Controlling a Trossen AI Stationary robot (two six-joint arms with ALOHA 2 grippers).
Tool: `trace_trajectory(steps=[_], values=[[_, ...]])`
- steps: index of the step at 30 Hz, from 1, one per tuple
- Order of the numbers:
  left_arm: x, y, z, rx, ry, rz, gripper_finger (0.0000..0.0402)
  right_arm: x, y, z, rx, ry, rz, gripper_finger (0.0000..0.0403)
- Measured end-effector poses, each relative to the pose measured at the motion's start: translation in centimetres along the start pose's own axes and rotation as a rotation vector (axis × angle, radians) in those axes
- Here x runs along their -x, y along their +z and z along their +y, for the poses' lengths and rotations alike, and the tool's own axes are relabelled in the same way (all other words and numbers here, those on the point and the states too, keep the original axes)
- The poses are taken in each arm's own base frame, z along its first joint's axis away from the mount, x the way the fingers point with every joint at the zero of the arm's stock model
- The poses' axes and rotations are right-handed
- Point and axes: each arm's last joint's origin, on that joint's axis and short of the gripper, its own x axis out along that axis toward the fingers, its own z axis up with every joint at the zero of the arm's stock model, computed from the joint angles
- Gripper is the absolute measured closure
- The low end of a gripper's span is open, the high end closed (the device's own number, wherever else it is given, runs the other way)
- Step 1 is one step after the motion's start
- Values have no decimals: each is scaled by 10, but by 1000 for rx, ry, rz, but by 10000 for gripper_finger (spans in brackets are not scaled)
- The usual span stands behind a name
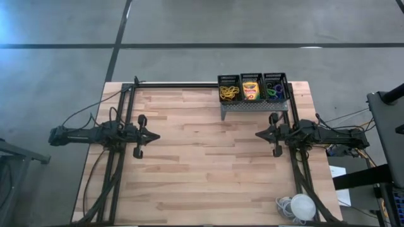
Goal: Pick & Place Office Desk Supplies
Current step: Return to Home Position
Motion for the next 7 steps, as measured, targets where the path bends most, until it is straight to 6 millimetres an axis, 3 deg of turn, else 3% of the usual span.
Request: trace_trajectory(steps=[7], values=[[0,0,0,0,0,0,376,0,0,0,0,0,0,394]])
